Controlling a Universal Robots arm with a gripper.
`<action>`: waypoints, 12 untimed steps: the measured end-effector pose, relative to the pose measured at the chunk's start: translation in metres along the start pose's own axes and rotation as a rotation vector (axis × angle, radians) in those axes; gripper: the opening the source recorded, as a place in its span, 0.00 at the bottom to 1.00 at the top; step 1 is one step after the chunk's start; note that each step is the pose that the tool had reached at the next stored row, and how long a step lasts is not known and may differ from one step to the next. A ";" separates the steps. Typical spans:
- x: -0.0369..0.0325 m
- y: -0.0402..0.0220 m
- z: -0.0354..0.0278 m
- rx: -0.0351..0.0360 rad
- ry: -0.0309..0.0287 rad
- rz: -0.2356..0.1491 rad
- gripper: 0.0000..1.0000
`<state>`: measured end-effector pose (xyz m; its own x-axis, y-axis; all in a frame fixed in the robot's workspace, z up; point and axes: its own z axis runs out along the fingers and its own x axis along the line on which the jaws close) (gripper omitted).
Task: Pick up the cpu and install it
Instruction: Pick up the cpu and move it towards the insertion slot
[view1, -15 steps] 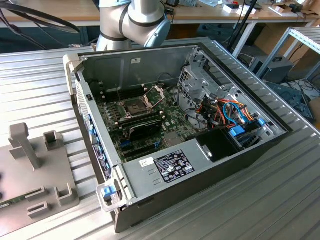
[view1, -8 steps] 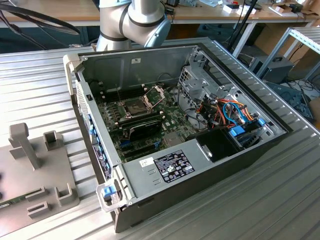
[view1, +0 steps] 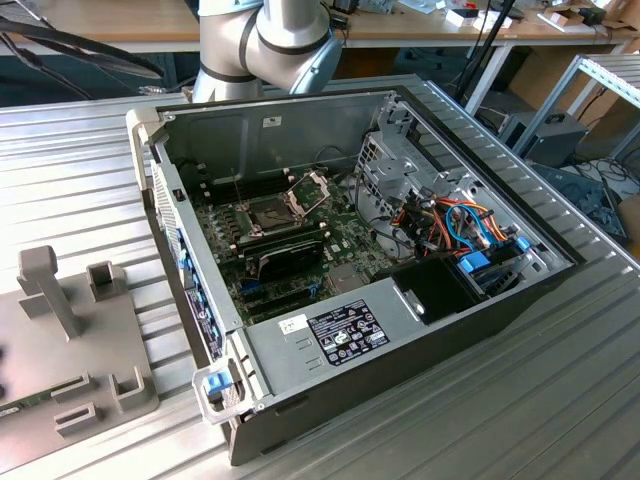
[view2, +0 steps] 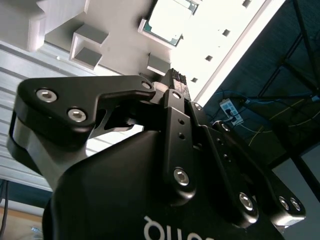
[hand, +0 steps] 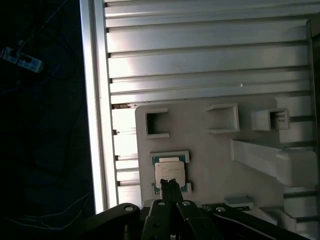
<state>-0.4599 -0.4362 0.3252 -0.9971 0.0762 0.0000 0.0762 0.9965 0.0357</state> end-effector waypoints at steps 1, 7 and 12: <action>-0.0002 -0.0023 0.0004 0.0000 0.0000 0.000 0.11; -0.0004 -0.0049 0.0008 0.0000 0.0000 0.000 0.11; -0.0004 -0.0052 0.0009 0.0000 0.0000 0.000 0.11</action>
<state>-0.4599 -0.4414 0.3241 -0.9971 0.0762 -0.0001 0.0761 0.9965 0.0358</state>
